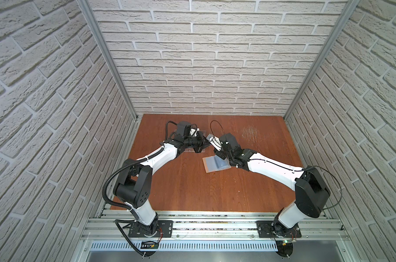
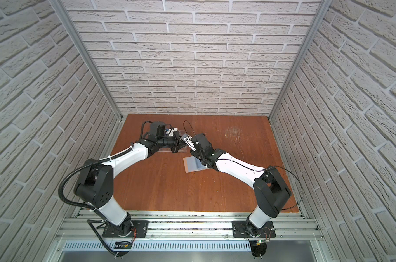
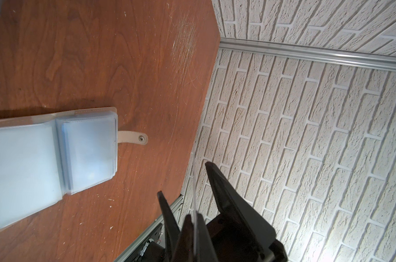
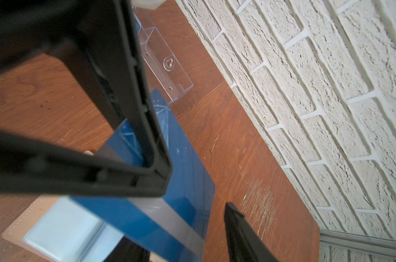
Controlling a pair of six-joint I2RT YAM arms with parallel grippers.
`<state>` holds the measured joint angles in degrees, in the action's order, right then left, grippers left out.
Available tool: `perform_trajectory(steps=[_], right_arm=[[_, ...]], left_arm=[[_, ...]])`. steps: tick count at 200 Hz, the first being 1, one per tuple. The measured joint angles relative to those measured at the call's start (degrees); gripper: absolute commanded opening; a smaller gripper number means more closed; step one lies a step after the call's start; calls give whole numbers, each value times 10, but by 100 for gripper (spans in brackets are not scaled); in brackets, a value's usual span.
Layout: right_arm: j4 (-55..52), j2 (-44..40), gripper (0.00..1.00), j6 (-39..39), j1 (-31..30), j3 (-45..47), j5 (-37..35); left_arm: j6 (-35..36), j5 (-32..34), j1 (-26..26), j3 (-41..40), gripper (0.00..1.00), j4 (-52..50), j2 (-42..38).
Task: Take the credit cards out of the card holder
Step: Pass the credit card.
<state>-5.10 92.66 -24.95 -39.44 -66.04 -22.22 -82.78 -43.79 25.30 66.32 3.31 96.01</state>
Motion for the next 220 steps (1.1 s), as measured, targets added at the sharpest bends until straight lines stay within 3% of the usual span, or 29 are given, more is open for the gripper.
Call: perform_trajectory(steps=[46,98,188,207,220], right_arm=[[6,0,26,-13,-4,0,-4],[6,0,8,-9,-5,1,-1],[12,0,6,17,-7,2,21],[7,0,6,21,-7,3,31],[0,-1,6,23,-7,3,38]], left_arm=[[-15,-5,0,0,0,4,0],[-34,-7,-3,0,11,15,0],[-53,-12,-17,-10,32,40,1],[-56,-11,-29,-17,41,47,1],[-61,-11,-41,-26,52,55,1]])
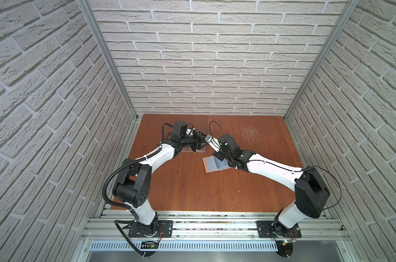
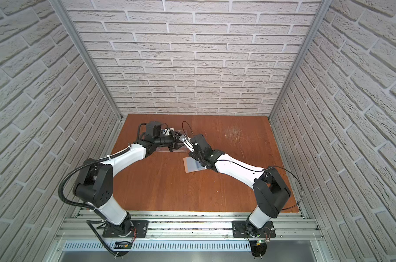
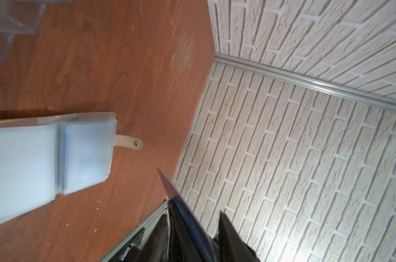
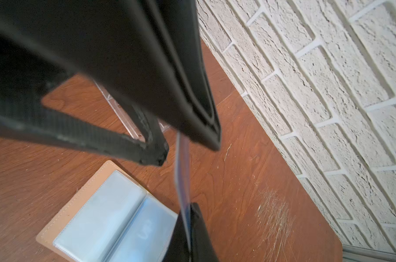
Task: Take the credit cards out of the card holder
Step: Pass the credit card, then move the storage box to the top-center of the table.
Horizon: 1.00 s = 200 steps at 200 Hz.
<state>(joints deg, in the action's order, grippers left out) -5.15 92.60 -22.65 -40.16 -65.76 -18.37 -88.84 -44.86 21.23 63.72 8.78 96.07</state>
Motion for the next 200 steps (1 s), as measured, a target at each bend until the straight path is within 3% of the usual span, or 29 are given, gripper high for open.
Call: perform_trajectory(steps=[9,59,99,144,167,200], right_arm=[[-9,-1,6,2,0,0,5],[-137,0,6,24,1,-56,60],[-269,39,6,26,3,-197,108],[-425,143,6,-13,6,-409,146],[-488,200,6,-47,6,-529,168],[-557,292,6,-101,7,-696,194]], left_arm=[[-9,0,-11,-10,55,11,0],[-47,11,-76,-72,98,64,-3],[-45,16,-110,-110,98,61,-68],[-3,22,-140,-155,98,29,-183],[17,25,-185,-188,98,9,-228],[43,36,-254,-199,98,-12,-234]])
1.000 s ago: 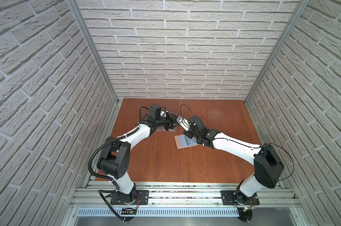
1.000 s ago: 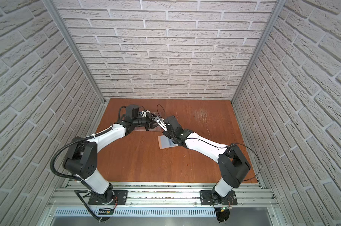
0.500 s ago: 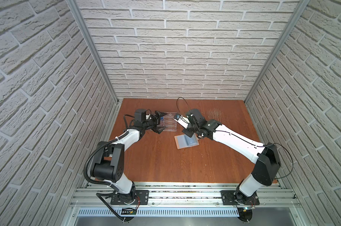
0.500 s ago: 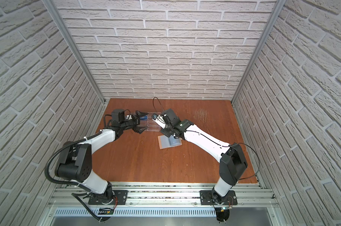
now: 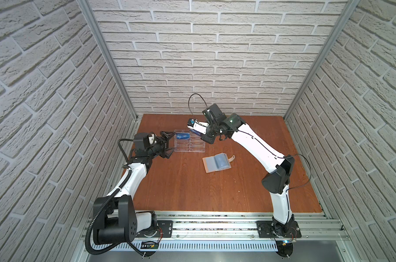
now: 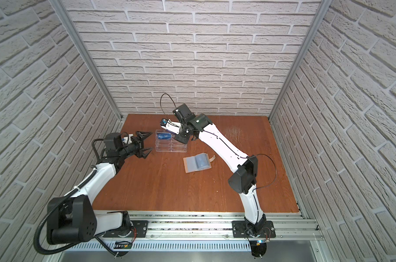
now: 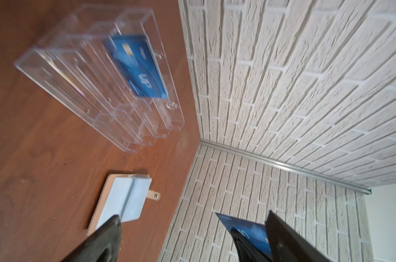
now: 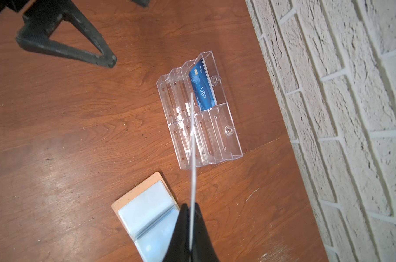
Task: Take the credit cards out of the card holder
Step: Move the storage box to the top-center of the table.
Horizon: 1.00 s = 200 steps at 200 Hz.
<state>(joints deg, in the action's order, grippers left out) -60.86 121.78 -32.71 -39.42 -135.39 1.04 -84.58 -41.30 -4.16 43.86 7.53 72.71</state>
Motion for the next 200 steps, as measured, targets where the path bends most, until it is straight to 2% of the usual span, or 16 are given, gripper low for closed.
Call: perform_trajectory(steps=[22,39,95,162,200], right_arm=[[-31,70,5,-34,2,-104,10],[-32,103,5,-57,3,-137,15],[-1,144,5,-87,7,-141,28],[77,157,5,-60,30,-125,86],[93,162,5,-46,47,-102,109]], left_arm=[[10,14,-24,1,98,8,22],[14,21,-32,13,98,19,67],[76,45,-43,140,98,23,229],[133,37,-39,342,98,49,447],[166,23,-20,448,98,38,526]])
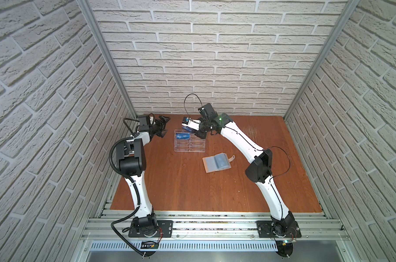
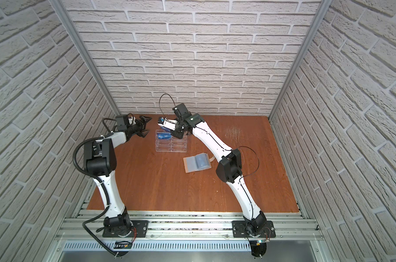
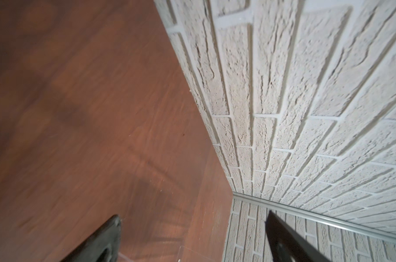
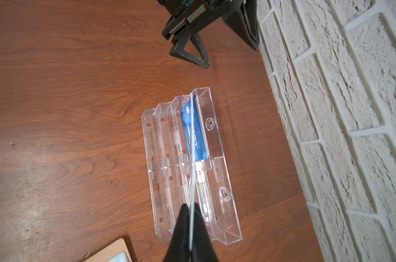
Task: Take the credit cards out of the card holder
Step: Move the storage box to the top-center of the table.
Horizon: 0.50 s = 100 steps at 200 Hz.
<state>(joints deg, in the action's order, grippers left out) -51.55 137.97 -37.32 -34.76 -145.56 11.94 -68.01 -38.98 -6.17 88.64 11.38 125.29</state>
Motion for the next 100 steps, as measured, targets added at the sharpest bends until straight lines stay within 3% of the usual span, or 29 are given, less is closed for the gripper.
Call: perform_trajectory(steps=[36,100], right_arm=[[5,1,5,11,9,26,11],[11,1,5,11,13,73,14]], left_arm=[[26,-8,43,71,98,-17,42],[29,-14,84,67,98,-23,63]])
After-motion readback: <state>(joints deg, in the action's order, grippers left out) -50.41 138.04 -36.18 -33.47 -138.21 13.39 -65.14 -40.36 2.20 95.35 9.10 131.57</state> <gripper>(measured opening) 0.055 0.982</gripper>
